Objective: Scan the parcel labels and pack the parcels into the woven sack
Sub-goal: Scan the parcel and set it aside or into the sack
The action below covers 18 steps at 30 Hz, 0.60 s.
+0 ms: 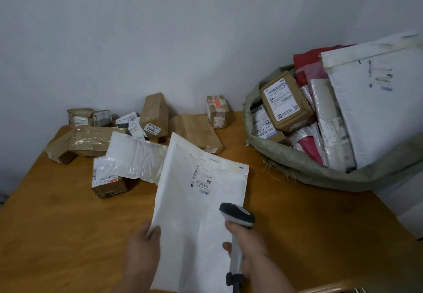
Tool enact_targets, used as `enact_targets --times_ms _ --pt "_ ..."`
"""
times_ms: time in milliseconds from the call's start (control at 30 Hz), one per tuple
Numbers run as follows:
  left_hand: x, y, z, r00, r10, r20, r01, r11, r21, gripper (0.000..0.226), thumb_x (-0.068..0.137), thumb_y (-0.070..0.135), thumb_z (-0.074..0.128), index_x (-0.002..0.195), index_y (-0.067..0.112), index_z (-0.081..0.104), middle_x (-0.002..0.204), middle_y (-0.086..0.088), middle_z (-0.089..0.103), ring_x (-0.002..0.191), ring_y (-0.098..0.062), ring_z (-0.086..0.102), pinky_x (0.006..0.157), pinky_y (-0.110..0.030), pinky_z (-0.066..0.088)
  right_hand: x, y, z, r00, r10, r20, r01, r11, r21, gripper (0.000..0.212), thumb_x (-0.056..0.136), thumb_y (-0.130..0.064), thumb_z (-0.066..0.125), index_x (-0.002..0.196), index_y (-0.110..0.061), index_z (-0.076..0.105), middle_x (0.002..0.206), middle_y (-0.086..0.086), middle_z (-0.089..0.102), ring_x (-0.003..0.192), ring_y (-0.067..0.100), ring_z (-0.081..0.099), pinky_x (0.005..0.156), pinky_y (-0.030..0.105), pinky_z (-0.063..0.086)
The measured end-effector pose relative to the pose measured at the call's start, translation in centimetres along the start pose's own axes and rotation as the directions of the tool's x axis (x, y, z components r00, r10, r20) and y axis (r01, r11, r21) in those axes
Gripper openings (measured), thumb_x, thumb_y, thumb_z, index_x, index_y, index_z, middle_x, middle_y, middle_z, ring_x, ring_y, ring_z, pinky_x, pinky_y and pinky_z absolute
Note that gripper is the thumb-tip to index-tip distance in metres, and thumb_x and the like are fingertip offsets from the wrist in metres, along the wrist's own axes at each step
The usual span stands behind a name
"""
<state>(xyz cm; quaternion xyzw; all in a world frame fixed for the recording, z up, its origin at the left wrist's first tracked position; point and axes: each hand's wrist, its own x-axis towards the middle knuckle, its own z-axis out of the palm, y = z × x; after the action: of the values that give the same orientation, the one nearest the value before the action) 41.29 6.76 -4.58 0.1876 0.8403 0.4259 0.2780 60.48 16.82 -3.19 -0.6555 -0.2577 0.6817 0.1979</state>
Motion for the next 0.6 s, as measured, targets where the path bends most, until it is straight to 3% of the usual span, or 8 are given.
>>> enact_targets --times_ms 100,167,267,367,433,533,600 --pt "-1.9 2.1 -0.6 0.983 0.159 -0.095 -0.162 0.987 -0.023 0.012 0.101 0.019 0.051 0.099 0.027 0.06 0.086 0.002 0.066 0.079 -0.018 0.062 0.063 -0.034 0.046 -1.5 -1.8 -0.1 0.993 -0.112 0.046 0.111 0.994 0.018 0.019 0.086 -0.02 0.078 0.094 -0.025 0.061 0.098 -0.004 0.065 0.081 0.027 0.072 0.063 0.032 0.051" --pt "-2.9 3.4 -1.1 0.93 0.325 -0.173 -0.329 0.944 0.004 0.021 0.099 0.012 0.055 0.085 0.027 0.06 0.077 0.002 0.064 0.074 -0.018 0.061 0.061 -0.036 0.044 -2.6 -2.8 -0.7 0.984 -0.157 0.087 0.157 0.988 0.011 0.019 0.087 -0.019 0.076 0.091 -0.026 0.06 0.096 -0.005 0.065 0.08 0.025 0.071 0.061 0.033 0.05" --pt "-4.3 5.8 -2.0 0.838 0.473 -0.272 -0.484 0.875 0.032 0.021 0.097 0.01 0.057 0.088 0.029 0.061 0.077 0.007 0.064 0.074 -0.015 0.061 0.06 -0.034 0.044 -4.2 -4.3 -1.9 0.965 -0.209 0.156 0.212 0.977 -0.001 0.017 0.088 -0.018 0.076 0.087 -0.023 0.06 0.089 0.001 0.066 0.081 0.026 0.071 0.069 0.037 0.055" --pt "-6.0 8.4 -2.4 0.749 0.546 -0.375 -0.587 0.81 0.006 0.021 0.099 0.014 0.056 0.103 0.034 0.057 0.085 0.016 0.062 0.08 -0.004 0.059 0.066 -0.026 0.048 -5.5 -6.2 -3.2 0.94 -0.278 0.2 0.296 0.953 -0.068 0.016 0.09 -0.022 0.073 0.082 -0.023 0.059 0.083 0.005 0.066 0.091 0.032 0.07 0.092 0.047 0.056" --pt "-7.4 10.4 -2.7 0.678 0.597 -0.428 -0.664 0.748 -0.008 0.022 0.1 0.017 0.056 0.1 0.039 0.051 0.089 0.025 0.06 0.082 0.006 0.056 0.066 -0.009 0.044 -6.0 -7.2 -4.2 0.925 -0.317 0.212 0.333 0.942 -0.046 0.014 0.089 -0.024 0.074 0.092 -0.025 0.06 0.092 0.004 0.067 0.093 0.031 0.07 0.089 0.045 0.058" --pt "-9.2 14.7 -2.8 0.644 0.595 -0.481 -0.72 0.684 -0.118 0.018 0.096 0.031 0.051 0.092 0.048 0.055 0.086 0.015 0.059 0.076 -0.003 0.055 0.065 -0.024 0.047 -6.4 -8.2 -6.2 0.91 -0.369 0.192 0.366 0.929 0.05 0.028 0.086 -0.027 0.078 0.109 -0.026 0.062 0.108 0.002 0.068 0.079 0.022 0.071 0.07 0.034 0.056" --pt "-10.0 17.7 -1.6 0.654 0.576 -0.491 -0.731 0.648 -0.215 0.027 0.1 0.027 0.05 0.091 0.052 0.057 0.085 0.018 0.061 0.075 0.004 0.056 0.062 -0.023 0.047 -6.9 -8.8 -7.6 0.898 -0.405 0.171 0.396 0.914 0.087 0.027 0.084 -0.027 0.08 0.107 -0.025 0.066 0.109 0.0 0.069 0.076 0.02 0.072 0.081 0.041 0.058"
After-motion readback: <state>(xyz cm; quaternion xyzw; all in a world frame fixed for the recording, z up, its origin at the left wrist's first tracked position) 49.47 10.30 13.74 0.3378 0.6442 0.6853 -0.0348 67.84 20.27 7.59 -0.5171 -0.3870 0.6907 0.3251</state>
